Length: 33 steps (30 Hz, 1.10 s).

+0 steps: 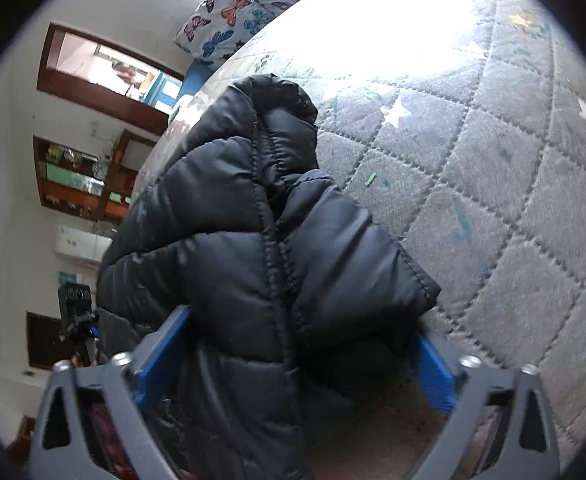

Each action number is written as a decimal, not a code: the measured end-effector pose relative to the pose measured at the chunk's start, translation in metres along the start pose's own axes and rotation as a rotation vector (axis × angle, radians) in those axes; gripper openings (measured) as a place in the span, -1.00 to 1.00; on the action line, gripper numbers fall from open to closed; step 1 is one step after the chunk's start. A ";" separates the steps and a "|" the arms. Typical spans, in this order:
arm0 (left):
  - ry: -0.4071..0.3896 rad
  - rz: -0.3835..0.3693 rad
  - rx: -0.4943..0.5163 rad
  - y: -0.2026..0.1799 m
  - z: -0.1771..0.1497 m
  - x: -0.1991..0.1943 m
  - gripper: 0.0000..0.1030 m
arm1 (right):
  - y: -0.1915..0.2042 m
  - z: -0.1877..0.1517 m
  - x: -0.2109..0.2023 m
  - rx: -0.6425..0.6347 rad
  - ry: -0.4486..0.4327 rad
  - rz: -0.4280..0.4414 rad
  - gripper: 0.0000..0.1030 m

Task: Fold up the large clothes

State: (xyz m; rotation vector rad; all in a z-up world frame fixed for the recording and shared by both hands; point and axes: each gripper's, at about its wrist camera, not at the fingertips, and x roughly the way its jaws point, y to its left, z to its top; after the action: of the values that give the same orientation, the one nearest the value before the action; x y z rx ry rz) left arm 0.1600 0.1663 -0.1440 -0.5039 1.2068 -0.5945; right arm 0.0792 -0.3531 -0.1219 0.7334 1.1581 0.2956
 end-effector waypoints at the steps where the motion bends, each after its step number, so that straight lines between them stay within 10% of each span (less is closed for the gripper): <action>1: -0.009 0.003 0.008 -0.006 -0.001 -0.005 0.32 | 0.001 -0.001 -0.003 0.004 -0.009 0.008 0.68; 5: -0.016 0.055 0.042 -0.021 -0.002 -0.009 0.23 | 0.020 -0.006 -0.021 -0.054 -0.064 -0.017 0.04; 13: -0.018 0.055 0.028 -0.032 -0.005 -0.005 0.22 | 0.028 -0.006 -0.017 -0.095 -0.075 -0.061 -0.08; 23: 0.009 0.037 -0.019 -0.013 -0.011 0.000 0.59 | -0.003 0.010 0.007 0.023 0.019 0.018 0.95; 33: 0.019 0.023 -0.040 -0.015 -0.008 0.019 0.84 | -0.004 0.017 0.013 0.009 -0.019 0.096 1.00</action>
State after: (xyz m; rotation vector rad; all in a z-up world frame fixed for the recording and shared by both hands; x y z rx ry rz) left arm 0.1548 0.1426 -0.1498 -0.5185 1.2427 -0.5575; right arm 0.0988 -0.3554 -0.1304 0.7999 1.1085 0.3632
